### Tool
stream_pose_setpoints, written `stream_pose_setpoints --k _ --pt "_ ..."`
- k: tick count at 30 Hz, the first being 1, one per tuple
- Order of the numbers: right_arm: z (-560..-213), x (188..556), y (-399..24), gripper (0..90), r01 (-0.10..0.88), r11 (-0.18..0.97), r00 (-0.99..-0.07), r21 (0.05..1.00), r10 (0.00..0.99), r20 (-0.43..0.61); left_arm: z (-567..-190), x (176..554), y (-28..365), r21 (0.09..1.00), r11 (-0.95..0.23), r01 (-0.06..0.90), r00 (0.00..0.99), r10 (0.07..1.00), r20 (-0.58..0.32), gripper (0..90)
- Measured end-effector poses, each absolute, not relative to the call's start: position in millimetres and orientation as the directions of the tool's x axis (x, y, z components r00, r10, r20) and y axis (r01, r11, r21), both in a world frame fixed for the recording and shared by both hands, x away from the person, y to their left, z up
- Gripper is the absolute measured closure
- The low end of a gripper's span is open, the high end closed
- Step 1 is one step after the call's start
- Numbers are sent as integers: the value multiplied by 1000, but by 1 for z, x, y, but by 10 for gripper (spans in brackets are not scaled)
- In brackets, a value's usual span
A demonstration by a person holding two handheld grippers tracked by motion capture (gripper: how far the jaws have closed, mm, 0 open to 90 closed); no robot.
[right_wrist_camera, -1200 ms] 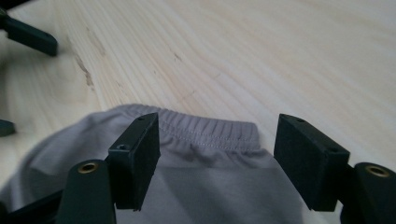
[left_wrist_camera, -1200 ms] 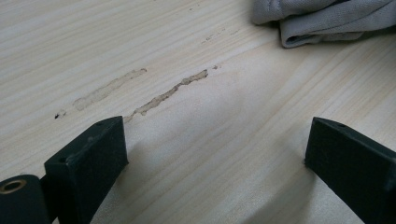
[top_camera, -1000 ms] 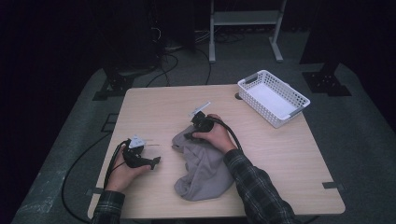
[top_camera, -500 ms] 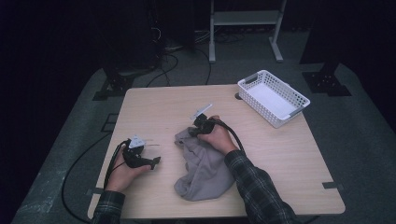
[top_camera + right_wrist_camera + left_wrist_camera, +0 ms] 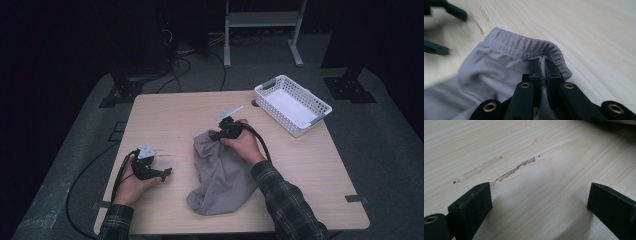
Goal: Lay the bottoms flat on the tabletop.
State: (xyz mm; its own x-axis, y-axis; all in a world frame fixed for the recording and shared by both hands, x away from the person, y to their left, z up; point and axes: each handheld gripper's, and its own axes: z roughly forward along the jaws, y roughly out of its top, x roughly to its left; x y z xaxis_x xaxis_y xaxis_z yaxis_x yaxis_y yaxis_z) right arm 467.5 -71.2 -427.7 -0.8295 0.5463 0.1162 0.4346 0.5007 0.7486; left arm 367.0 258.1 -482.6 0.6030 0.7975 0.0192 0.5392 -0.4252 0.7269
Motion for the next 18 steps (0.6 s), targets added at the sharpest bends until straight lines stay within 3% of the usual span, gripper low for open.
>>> stream_pose_setpoints --k 18 --pt "-372 401 -168 853 352 434 -814 829 579 43 -483 367 258 728 -422 541 601 799 17 43"
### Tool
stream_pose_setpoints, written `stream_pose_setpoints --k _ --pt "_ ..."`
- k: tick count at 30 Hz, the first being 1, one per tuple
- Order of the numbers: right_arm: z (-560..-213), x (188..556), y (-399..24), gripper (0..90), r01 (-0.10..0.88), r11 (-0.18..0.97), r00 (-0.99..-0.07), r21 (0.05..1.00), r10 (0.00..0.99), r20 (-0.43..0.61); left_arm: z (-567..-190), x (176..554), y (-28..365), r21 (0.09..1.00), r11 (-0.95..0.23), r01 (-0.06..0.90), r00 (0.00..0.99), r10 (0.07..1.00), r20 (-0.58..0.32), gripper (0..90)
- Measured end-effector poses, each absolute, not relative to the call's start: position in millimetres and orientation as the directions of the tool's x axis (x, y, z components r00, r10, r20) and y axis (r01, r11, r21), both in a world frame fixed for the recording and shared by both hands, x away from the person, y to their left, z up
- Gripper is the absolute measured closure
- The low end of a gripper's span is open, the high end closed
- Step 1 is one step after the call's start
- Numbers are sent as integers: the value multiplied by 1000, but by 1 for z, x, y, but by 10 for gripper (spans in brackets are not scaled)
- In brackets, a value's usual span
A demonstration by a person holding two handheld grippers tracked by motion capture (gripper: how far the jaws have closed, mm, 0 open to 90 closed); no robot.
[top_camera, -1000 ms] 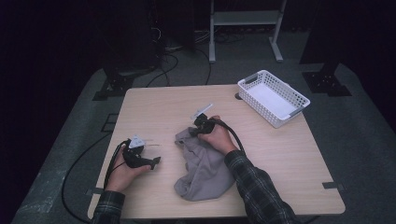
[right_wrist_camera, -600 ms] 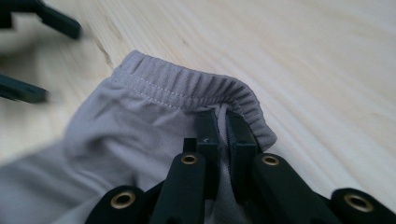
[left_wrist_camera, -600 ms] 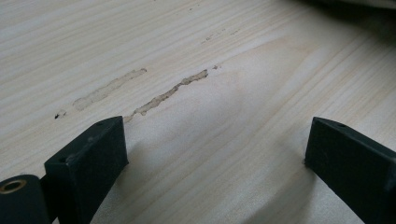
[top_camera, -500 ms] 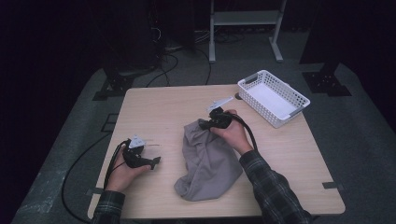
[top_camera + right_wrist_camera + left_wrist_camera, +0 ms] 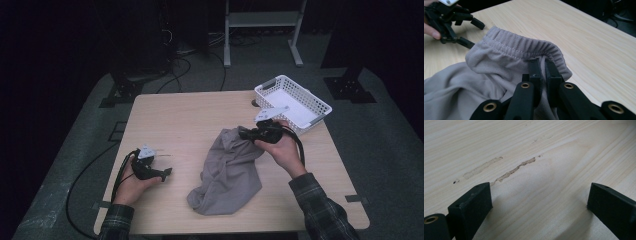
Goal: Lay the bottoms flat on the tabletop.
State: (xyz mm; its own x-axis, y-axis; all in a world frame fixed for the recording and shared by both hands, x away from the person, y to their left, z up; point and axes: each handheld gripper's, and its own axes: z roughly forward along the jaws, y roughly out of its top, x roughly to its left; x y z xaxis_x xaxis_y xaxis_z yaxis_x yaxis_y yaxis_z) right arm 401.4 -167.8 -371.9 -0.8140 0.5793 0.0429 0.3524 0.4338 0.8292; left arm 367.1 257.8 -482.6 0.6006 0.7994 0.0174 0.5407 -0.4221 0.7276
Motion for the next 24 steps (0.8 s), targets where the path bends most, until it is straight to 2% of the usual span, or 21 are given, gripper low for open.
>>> stream_pose_setpoints --k 6,12,24 --pt "-365 380 -197 853 345 407 -798 845 602 35 -483 367 258 727 -423 540 600 799 19 43" --pt "-370 363 -224 853 380 394 -771 837 635 51 -482 367 258 725 -425 542 600 800 20 43" --pt "-416 331 -262 852 502 422 -741 754 660 124 -482 367 257 726 -420 544 594 804 21 43"
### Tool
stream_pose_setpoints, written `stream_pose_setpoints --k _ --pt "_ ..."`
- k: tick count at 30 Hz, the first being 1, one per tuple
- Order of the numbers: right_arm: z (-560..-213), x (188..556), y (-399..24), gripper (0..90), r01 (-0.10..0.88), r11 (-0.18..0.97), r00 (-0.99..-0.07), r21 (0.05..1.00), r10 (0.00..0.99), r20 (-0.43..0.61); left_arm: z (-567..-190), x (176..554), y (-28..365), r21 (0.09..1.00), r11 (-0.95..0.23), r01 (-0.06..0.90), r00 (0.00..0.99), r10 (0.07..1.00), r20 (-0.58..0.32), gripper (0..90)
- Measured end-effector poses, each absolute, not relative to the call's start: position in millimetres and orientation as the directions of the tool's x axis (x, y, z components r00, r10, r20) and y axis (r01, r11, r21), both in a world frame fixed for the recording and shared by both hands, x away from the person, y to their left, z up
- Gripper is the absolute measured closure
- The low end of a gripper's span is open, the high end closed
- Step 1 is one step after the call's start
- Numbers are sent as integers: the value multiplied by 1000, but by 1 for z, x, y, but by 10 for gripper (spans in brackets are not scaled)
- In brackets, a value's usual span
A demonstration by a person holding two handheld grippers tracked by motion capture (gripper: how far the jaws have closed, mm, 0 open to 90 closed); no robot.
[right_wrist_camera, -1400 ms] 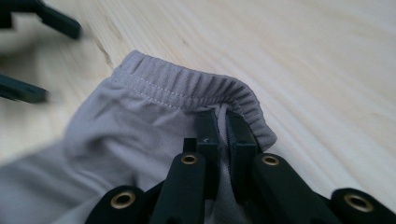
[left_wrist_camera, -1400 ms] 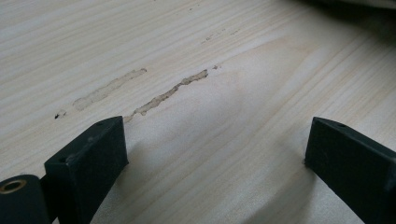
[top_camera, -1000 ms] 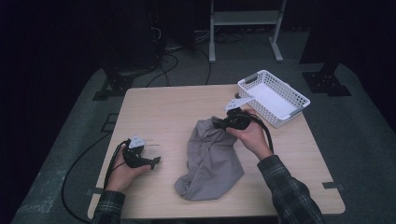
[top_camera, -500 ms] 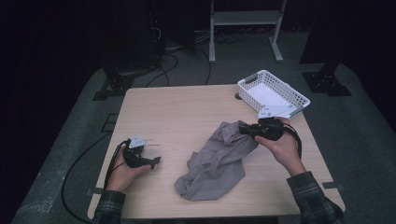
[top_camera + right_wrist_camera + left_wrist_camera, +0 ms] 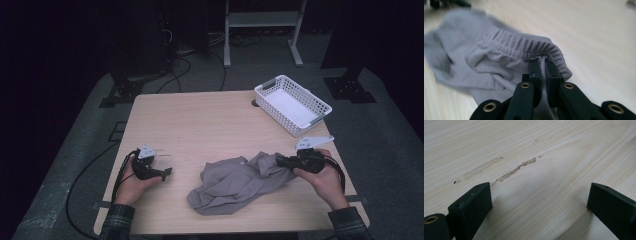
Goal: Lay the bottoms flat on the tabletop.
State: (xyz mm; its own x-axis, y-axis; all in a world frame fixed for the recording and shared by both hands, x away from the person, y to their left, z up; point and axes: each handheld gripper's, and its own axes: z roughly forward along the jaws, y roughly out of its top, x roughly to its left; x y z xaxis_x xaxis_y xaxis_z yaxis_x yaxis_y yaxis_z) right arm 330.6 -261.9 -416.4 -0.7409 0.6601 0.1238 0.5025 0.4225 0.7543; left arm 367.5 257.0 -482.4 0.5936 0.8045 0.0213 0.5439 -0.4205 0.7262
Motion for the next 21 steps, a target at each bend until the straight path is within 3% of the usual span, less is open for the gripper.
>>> stream_pose_setpoints --k 12,16,21 --pt "-452 301 -250 850 545 483 -769 685 614 180 -482 369 257 728 -393 562 556 831 19 48" --pt "-456 299 -245 848 536 498 -782 681 597 179 -477 367 256 739 -362 568 552 833 -16 250" --pt "-461 299 -239 846 527 527 -793 666 588 163 -461 358 239 780 -348 520 621 781 -66 364"
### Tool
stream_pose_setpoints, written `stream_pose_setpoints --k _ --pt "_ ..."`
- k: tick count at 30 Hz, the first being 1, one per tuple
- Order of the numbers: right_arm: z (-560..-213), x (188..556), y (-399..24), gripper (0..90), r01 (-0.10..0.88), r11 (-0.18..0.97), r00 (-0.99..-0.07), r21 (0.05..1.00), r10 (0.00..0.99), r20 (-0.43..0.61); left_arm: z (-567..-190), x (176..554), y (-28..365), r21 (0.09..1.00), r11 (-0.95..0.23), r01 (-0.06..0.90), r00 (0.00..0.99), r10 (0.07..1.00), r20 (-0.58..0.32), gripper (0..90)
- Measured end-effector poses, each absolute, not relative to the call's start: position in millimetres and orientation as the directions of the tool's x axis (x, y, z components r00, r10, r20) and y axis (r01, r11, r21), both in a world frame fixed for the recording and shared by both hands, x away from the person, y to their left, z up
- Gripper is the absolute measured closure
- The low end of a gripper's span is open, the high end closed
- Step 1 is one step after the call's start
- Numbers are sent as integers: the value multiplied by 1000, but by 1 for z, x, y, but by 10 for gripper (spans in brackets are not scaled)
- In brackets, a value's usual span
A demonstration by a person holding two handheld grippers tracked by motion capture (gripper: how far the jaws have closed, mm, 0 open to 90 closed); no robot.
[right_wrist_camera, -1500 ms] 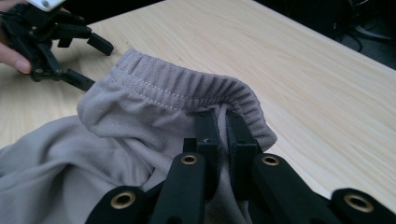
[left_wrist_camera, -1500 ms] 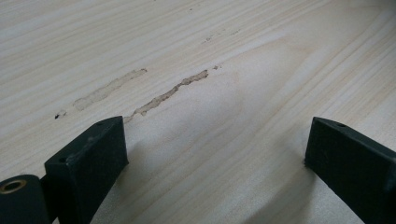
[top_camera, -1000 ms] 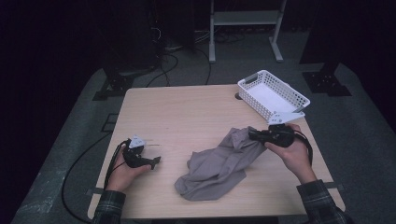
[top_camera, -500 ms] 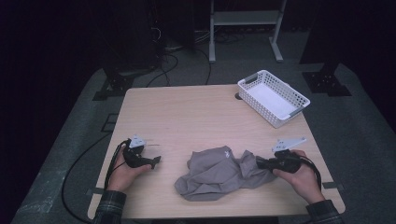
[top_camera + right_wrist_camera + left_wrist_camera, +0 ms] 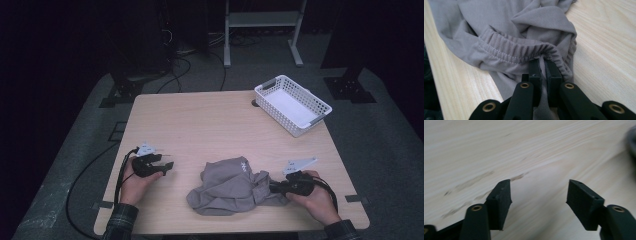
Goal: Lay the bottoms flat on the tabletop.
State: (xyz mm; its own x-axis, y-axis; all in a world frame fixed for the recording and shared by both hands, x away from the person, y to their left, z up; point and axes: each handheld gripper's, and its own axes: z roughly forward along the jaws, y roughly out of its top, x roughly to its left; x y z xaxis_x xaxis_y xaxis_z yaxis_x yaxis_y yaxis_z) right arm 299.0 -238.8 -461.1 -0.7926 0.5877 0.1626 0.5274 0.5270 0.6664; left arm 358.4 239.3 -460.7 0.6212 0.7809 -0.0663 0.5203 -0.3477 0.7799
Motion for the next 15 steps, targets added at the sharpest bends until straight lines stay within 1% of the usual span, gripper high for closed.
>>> stream_pose_setpoints --k 1,7,11,15 --pt "-461 299 -238 846 525 530 -793 666 588 157 -457 356 233 784 -367 501 651 757 -62 366" --pt "-462 298 -235 845 518 541 -794 663 593 136 -448 338 189 802 -411 434 756 650 -77 360" --pt "-462 298 -228 845 501 562 -792 658 603 89 -445 326 163 801 -445 401 801 594 -71 358" --pt "-462 301 -222 844 489 573 -791 658 609 57 -450 324 144 780 -490 390 826 560 -62 355"
